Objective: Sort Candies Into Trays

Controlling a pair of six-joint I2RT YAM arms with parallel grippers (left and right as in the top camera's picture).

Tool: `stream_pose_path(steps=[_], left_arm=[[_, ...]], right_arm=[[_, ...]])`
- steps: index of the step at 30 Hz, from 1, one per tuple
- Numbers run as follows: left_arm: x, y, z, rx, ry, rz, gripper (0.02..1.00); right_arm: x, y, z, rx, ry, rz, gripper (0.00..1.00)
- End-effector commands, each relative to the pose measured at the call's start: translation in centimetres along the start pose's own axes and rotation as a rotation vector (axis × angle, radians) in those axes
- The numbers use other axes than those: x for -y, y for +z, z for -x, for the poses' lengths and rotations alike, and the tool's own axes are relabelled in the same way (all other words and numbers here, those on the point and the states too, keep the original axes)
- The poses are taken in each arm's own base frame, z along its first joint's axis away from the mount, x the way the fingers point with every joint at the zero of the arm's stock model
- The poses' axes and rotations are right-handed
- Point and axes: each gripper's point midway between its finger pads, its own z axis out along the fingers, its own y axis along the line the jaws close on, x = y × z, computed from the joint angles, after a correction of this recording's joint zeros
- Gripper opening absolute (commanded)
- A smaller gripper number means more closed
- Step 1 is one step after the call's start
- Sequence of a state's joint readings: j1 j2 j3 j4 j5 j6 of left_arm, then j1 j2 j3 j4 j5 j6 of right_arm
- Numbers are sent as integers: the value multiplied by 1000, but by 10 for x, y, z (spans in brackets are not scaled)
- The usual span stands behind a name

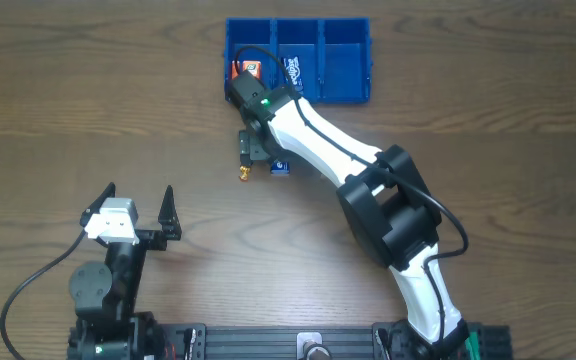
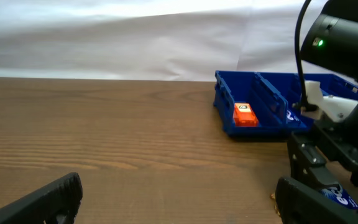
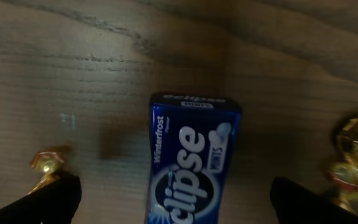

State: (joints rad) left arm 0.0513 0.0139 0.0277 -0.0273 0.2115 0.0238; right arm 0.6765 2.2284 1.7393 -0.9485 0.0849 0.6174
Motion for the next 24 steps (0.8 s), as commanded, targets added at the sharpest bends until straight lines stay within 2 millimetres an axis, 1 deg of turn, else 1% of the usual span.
stream_pose_path(steps=[1, 4, 6, 8, 10, 16, 19, 21, 22, 24], left_arm=[[3, 1, -16, -44, -1, -21, 998], [3, 1, -16, -44, -1, -21, 998], [3, 1, -16, -44, -1, -21, 998], [3, 1, -16, -44, -1, -21, 996], [3, 1, -16, -44, -1, -21, 998], [3, 1, -16, -44, -1, -21, 998], [3, 1, -16, -44, -1, -21, 998], [3, 1, -16, -44, -1, -21, 998], [3, 1, -16, -44, -1, -21, 998], [3, 1, -16, -44, -1, -21, 996]], right_arm=[[1, 11, -1, -11, 39, -7, 980], [4, 18, -1, -21, 49, -14, 958], [5, 20, -2, -26, 49, -18, 897], [4, 21, -2, -23, 49, -16, 691], [4, 21, -1, -20, 50, -14, 566], [5, 26, -3, -29, 50, -21, 283], [4, 25, -1, -23, 51, -17, 218], [5, 17, 3, -15, 55, -13, 183], [7, 9, 6, -5, 60, -11, 178], [14, -21, 22, 58, 81, -3, 176]])
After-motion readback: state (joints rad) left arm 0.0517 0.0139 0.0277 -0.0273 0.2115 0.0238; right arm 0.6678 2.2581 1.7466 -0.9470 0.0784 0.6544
